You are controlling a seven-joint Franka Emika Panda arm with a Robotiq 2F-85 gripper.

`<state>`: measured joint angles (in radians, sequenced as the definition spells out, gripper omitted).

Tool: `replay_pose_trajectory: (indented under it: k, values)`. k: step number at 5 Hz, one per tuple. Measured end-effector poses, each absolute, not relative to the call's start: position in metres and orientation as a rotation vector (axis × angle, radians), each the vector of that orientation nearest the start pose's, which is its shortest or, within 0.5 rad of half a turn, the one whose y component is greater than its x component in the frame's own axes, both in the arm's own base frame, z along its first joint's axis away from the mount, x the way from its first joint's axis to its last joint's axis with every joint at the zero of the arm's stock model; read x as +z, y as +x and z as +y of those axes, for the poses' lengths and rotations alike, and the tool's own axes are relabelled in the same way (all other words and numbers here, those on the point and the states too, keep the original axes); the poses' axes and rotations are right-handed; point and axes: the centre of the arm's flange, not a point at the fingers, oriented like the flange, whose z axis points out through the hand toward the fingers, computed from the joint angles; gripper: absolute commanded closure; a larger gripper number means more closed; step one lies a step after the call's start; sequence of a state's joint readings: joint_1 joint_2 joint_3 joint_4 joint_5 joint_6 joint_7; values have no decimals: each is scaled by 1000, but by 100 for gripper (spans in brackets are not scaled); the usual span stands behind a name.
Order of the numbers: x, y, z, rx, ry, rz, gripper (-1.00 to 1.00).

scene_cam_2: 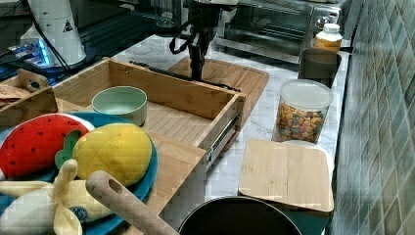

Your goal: Close the drawer.

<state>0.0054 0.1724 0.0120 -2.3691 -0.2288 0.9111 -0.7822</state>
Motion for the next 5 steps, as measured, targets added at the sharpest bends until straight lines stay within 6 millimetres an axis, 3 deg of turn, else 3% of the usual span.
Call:
replay_pose_trajectory:
  k: [2,5]
  values:
    - [250,503,-34,84,-3165,-492,100]
    - [258,500,-114,43,-3157,-174,100]
